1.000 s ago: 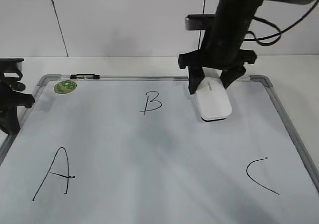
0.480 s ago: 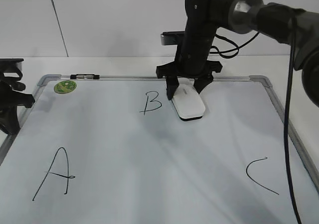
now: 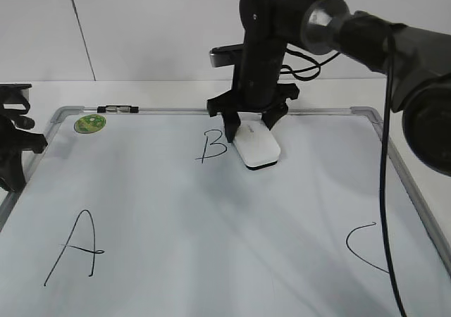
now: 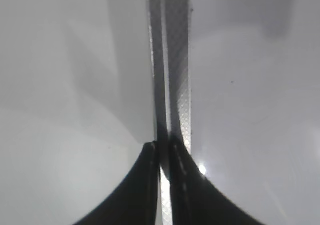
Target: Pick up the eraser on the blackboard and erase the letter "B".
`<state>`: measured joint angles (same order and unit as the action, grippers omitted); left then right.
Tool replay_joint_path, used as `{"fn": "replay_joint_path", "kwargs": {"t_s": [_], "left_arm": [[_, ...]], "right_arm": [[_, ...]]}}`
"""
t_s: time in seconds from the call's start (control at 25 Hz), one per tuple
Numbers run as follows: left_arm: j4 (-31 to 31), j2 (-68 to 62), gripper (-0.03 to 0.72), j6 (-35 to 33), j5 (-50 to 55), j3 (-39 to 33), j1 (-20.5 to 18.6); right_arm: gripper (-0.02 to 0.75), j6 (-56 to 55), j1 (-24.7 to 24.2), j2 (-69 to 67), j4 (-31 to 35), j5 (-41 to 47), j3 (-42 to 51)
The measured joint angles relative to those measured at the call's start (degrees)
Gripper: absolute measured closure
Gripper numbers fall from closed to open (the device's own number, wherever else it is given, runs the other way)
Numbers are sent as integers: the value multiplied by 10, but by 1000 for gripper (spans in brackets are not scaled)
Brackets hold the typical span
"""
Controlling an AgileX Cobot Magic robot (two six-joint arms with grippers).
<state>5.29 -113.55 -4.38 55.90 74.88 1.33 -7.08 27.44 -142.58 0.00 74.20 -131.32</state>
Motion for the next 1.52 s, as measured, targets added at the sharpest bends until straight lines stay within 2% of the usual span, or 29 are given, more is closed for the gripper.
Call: {"fn": "replay_joint_path", "kwargs": {"t_s": [0.28,0.44,0.64,0.92,1.32,1.52], "left_arm": [[-1,0,669,0,7,0,0],[-1,0,669,0,9,0,0],[-1,0,669,0,10,0,0],[0,0,669,0,10,0,0],[1,0,669,0,10,0,0],[3,0,669,0,10,0,0]], "right_arm": [[209,3,79,-10,0,-28,-19],[209,3,122,-16,25,-30,-33],[209,4,135,-20,32,-30,-42],[209,-7,105,-21,42,-31,-44],[209,-10,-14,-21,16,-36,-45],[209,-10,-31,-21,21,-35,-45]]}}
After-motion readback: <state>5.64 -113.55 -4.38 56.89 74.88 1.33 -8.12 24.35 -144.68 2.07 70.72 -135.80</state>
